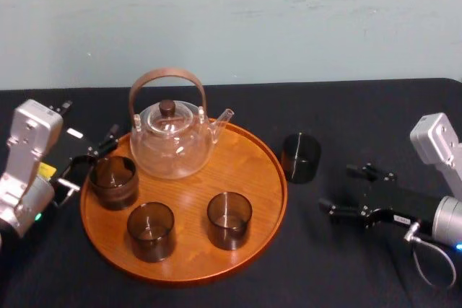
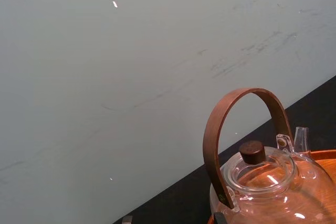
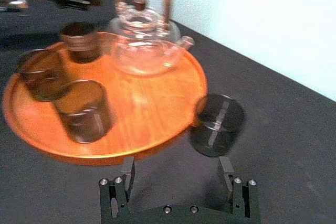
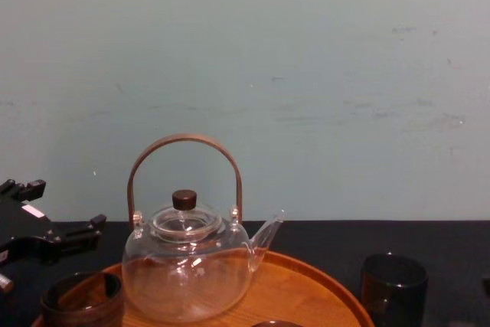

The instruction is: Pick up the glass from the table and place it on the tray.

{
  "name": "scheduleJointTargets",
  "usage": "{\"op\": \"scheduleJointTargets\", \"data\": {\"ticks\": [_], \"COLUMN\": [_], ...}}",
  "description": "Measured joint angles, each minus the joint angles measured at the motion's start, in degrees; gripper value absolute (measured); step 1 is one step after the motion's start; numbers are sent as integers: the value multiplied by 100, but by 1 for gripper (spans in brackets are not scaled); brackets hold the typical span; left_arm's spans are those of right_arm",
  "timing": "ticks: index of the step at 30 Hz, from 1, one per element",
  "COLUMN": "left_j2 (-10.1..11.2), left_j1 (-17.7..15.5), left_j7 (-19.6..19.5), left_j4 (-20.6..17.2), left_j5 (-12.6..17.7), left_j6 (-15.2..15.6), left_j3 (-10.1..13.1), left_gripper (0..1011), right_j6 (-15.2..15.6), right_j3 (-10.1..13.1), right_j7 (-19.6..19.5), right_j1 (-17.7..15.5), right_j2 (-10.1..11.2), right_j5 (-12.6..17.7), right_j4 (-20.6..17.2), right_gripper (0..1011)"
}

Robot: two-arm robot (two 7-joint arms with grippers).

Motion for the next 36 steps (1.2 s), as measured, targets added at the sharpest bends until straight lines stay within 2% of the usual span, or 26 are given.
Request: {"op": "scheduleJointTargets", "data": {"ticks": [6, 19, 36], "left_j2": [0, 0, 0], "left_j1": [0, 0, 0], "left_j7": [0, 0, 0], "left_j4": [0, 0, 0], "left_j5": [0, 0, 0], "left_j6": [0, 0, 0], "left_j3": [0, 0, 0], "left_gripper": [1001, 1001, 1001], "right_j6": [307, 760, 856], "right_j3": [101, 77, -165], "right_j7": [-252, -380, -94], "right_j1": [97, 509, 1050], "right_j2": [-201, -622, -949], "right_j5": [-60, -244, -358], "right_j4": [152, 531, 1050], "right_gripper": [1002, 1002, 1002]}}
